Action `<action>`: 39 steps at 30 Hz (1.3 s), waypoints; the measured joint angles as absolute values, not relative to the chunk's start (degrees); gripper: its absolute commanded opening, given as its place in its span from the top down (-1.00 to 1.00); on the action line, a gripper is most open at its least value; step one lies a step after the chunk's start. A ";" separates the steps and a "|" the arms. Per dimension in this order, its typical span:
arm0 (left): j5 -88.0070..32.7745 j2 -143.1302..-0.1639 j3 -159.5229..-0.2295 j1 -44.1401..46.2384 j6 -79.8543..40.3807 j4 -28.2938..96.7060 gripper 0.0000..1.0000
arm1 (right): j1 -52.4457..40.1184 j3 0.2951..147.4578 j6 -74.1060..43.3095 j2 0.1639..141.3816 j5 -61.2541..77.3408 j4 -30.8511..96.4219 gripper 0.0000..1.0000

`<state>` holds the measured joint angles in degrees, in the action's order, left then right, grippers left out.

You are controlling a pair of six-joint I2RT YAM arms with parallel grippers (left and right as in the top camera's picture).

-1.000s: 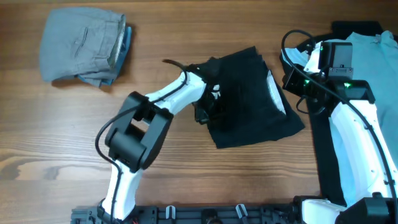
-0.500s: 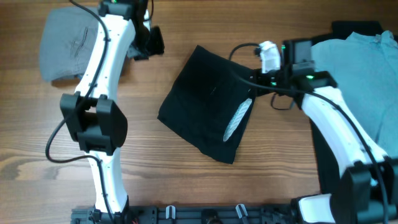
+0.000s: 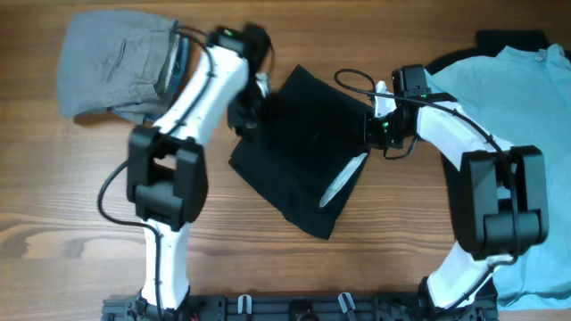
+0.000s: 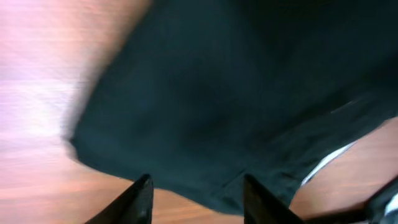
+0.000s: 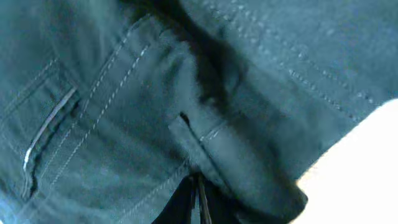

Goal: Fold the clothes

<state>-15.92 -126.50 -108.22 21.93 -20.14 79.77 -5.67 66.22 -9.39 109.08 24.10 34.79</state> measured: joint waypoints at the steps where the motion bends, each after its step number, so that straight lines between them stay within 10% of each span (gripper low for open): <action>1: -16.43 -126.50 -102.85 24.01 -21.30 78.13 0.26 | -5.67 65.58 -9.39 106.69 23.42 35.75 0.77; 13: -19.77 -123.24 -86.41 18.17 -28.34 46.81 0.59 | -5.32 65.17 -9.19 94.37 22.50 32.21 0.72; 17: -26.15 -124.40 -87.81 10.98 -28.16 45.47 -0.62 | -6.68 65.17 -7.60 98.50 22.50 31.44 0.63; 21: -32.12 -124.55 -89.23 9.02 -22.79 50.68 -1.00 | -8.01 65.19 -7.22 104.16 22.83 27.49 0.64; 32: -36.58 -124.95 -88.82 9.85 -19.05 53.43 -1.00 | -7.29 66.39 -7.25 112.38 25.50 25.63 0.73; 39: -35.07 -122.67 -83.09 18.20 -31.29 28.73 -0.74 | -7.29 66.54 -7.25 112.55 25.80 25.63 0.72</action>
<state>-35.07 -122.67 -83.09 18.20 -31.29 28.73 -7.29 66.54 -7.25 112.55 25.80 25.63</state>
